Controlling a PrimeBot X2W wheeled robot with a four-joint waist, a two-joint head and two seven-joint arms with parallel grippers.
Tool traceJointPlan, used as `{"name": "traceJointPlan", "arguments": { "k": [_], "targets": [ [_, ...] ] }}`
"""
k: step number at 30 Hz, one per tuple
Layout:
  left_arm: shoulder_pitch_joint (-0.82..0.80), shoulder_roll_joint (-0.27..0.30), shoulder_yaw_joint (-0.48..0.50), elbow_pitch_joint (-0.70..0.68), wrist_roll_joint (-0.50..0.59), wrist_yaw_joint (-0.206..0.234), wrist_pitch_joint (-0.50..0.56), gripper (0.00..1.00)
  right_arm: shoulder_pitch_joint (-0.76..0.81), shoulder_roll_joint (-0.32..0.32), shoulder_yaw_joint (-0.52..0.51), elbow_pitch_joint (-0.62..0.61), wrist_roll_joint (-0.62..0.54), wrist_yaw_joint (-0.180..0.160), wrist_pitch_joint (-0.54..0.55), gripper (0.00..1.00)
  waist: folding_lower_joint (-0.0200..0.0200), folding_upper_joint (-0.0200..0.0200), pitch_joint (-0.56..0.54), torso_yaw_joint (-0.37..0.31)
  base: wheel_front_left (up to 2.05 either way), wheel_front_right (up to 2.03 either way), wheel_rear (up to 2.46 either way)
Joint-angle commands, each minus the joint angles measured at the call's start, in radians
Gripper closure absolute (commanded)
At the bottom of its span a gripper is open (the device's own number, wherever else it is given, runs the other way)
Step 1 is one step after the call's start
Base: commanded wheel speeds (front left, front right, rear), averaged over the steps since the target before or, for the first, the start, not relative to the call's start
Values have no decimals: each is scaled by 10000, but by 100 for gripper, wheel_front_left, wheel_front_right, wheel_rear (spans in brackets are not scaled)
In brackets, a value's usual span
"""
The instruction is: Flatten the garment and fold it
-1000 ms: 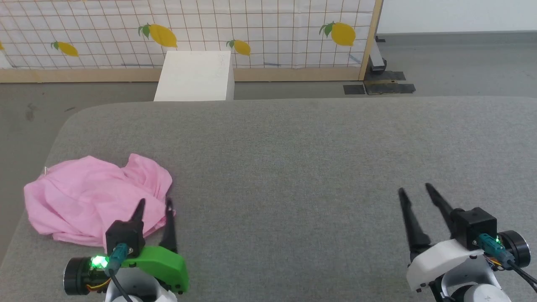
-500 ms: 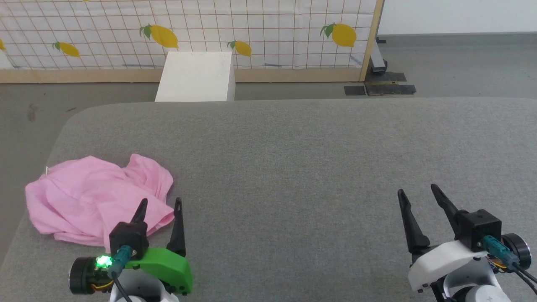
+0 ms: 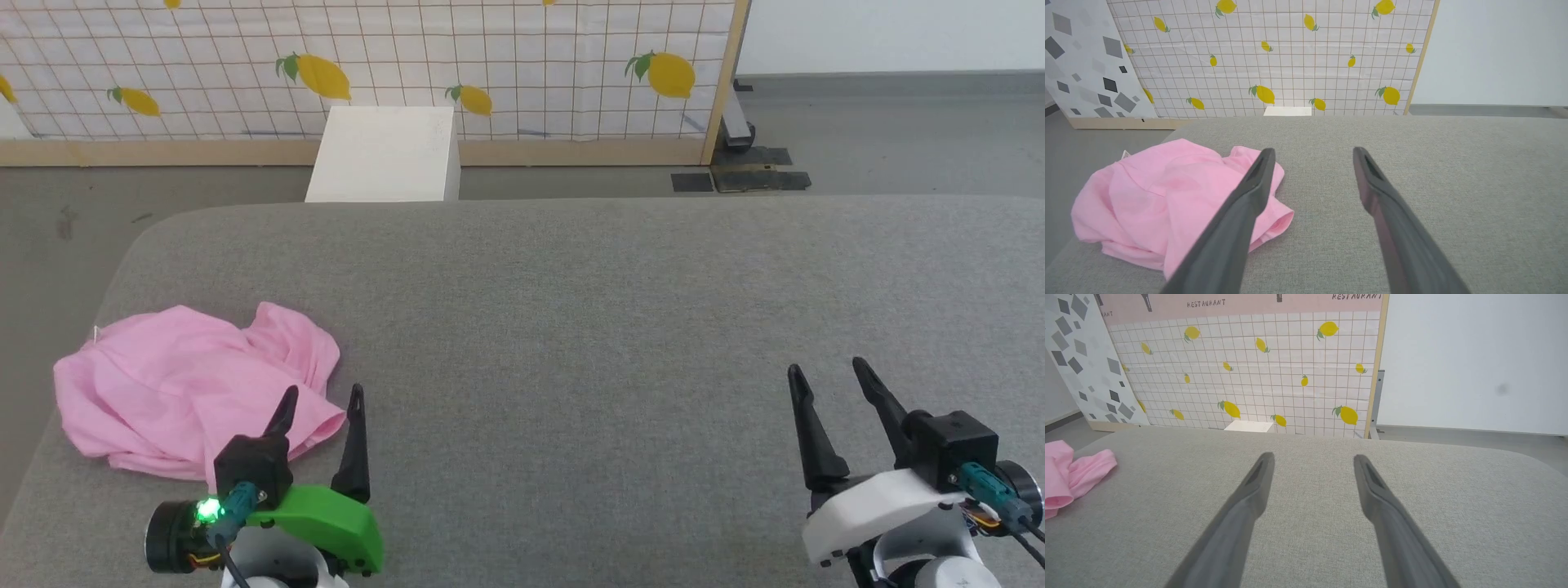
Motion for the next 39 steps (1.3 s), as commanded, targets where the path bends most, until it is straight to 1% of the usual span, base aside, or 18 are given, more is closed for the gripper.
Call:
{"name": "traceJointPlan", "arguments": {
  "k": [1,15,23,31,39],
  "targets": [
    [-182,-12,-32,46,-95,-62,-113,0,88,9,-40,21,139,-4,-112,0,0,18,-10,-1,0,0,0],
    [-266,-17,-204,256,-489,-235,-400,0,238,13,-187,-66,363,-5,-181,0,0,27,-78,50,0,0,0],
    [-329,-20,-280,396,-692,-317,-564,0,333,15,-203,-126,422,-6,-212,0,0,31,-113,292,0,0,0],
    [-399,-23,-234,514,-893,-368,-727,0,397,17,-281,-306,388,-7,-172,0,0,36,-98,859,0,0,0],
    [-551,-26,-4,643,-1091,-418,-891,0,385,20,-238,-446,356,-8,-93,0,0,40,-10,1778,0,0,0]
  ]
}}
